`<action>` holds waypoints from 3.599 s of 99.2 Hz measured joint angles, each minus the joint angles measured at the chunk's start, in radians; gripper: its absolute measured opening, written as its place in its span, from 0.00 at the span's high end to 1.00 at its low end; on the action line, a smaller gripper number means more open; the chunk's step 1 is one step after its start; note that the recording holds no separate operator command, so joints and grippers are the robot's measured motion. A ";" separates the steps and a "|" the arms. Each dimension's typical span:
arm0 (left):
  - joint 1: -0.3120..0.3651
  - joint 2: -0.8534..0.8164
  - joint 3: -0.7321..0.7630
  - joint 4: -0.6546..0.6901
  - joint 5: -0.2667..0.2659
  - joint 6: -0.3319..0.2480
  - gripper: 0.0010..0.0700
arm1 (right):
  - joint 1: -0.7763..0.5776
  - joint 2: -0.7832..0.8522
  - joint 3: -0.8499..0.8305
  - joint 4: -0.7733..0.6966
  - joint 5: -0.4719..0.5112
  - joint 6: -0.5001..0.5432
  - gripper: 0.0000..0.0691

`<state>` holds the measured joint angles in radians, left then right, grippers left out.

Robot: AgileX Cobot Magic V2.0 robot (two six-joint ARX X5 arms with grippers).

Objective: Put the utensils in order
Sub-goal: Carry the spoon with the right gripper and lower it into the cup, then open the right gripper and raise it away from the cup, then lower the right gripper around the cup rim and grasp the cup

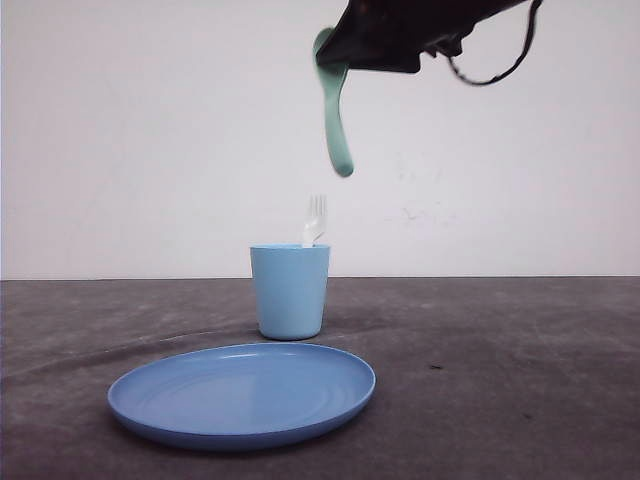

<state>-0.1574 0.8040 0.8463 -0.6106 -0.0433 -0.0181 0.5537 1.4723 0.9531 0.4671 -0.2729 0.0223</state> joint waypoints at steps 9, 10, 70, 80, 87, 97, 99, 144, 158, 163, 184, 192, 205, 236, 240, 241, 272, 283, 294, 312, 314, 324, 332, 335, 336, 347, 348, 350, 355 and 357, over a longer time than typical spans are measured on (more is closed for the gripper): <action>0.000 0.000 0.000 0.000 0.000 0.000 0.53 | 0.010 0.048 0.000 0.069 0.016 -0.030 0.93; 0.000 0.000 0.000 0.000 0.000 0.000 0.53 | 0.011 0.053 0.000 0.079 0.016 -0.034 0.93; 0.000 0.000 0.000 0.000 0.007 0.000 0.53 | 0.029 0.343 0.078 0.301 0.042 -0.111 0.93; 0.000 0.000 0.000 0.000 0.008 0.000 0.53 | 0.031 0.375 0.109 0.300 0.042 -0.112 0.93; 0.000 0.000 0.000 0.000 0.008 0.000 0.53 | 0.031 0.394 0.122 0.284 0.043 -0.112 0.93; 0.000 0.000 0.000 0.000 0.008 0.000 0.53 | 0.034 0.413 0.126 0.232 0.043 -0.113 0.93; 0.000 0.000 0.000 0.000 0.009 0.000 0.53 | 0.035 0.417 0.126 0.225 0.043 -0.113 0.93; 0.000 0.000 0.000 0.000 0.009 0.000 0.53 | 0.050 0.429 0.126 0.126 0.079 -0.113 0.85; 0.000 0.000 0.000 0.000 0.009 0.000 0.53 | 0.050 0.429 0.127 0.104 0.090 -0.113 0.70; 0.000 0.000 0.000 0.000 0.009 0.000 0.53 | 0.050 0.429 0.127 0.105 0.090 -0.113 0.68; 0.000 0.000 0.000 0.000 0.009 0.000 0.53 | 0.057 0.428 0.127 0.122 0.090 -0.113 0.61; 0.000 0.000 0.000 0.000 0.009 0.000 0.53 | 0.061 0.418 0.127 0.111 0.090 -0.111 0.61; 0.000 0.000 0.000 0.000 0.009 0.000 0.53 | 0.061 0.351 0.127 0.060 0.089 -0.088 0.60; 0.000 0.000 0.000 0.000 0.008 0.000 0.53 | 0.052 0.108 0.131 -0.242 0.087 -0.057 0.60; 0.000 0.000 0.000 -0.001 0.008 0.000 0.53 | 0.046 0.084 0.131 -0.290 0.087 -0.051 0.60; 0.000 0.000 0.000 0.000 0.008 0.000 0.53 | 0.045 0.078 0.131 -0.301 0.087 -0.050 0.60; 0.000 0.000 0.000 0.000 0.008 0.000 0.53 | 0.007 -0.099 0.080 -0.517 0.091 -0.040 0.60; 0.000 0.000 0.000 0.000 0.009 0.000 0.53 | 0.000 -0.137 0.022 -0.521 0.090 -0.026 0.60; 0.000 0.000 0.000 0.000 0.008 0.000 0.53 | -0.006 -0.138 -0.018 -0.553 0.084 -0.011 0.60; 0.000 0.000 0.000 0.000 0.009 0.000 0.53 | -0.009 -0.137 -0.080 -0.549 0.064 0.002 0.39; 0.000 0.000 0.000 0.000 0.009 0.000 0.53 | -0.009 -0.137 -0.087 -0.544 0.064 0.005 0.35; 0.000 0.000 0.000 0.000 0.008 0.000 0.53 | -0.009 -0.137 -0.122 -0.517 0.064 0.013 0.14; 0.000 0.000 0.000 0.000 0.009 0.000 0.53 | -0.009 -0.137 -0.151 -0.512 0.064 0.013 0.01; 0.000 0.000 0.000 0.000 0.009 0.000 0.53 | -0.009 -0.137 -0.162 -0.504 0.064 0.017 0.01; 0.000 0.000 0.000 0.000 0.009 0.000 0.53 | -0.009 -0.137 -0.165 -0.501 0.064 0.018 0.01; 0.000 0.000 0.000 0.000 0.009 0.000 0.53 | -0.003 -0.136 -0.211 -0.435 0.065 0.019 0.01; 0.000 0.000 0.000 0.000 0.009 0.000 0.53 | -0.002 -0.136 -0.215 -0.430 0.064 0.019 0.01; 0.000 0.000 0.000 0.000 0.009 0.000 0.53 | 0.002 -0.134 -0.222 -0.419 0.065 0.020 0.01; 0.000 0.000 0.000 0.000 0.009 0.000 0.53 | 0.009 -0.127 -0.231 -0.401 0.065 0.024 0.01; 0.000 0.000 0.000 0.000 0.009 0.000 0.53 | 0.011 -0.121 -0.233 -0.393 0.065 0.026 0.01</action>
<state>-0.1574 0.8040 0.8463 -0.6106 -0.0345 -0.0181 0.5644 1.3518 0.7204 0.0746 -0.2081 0.0479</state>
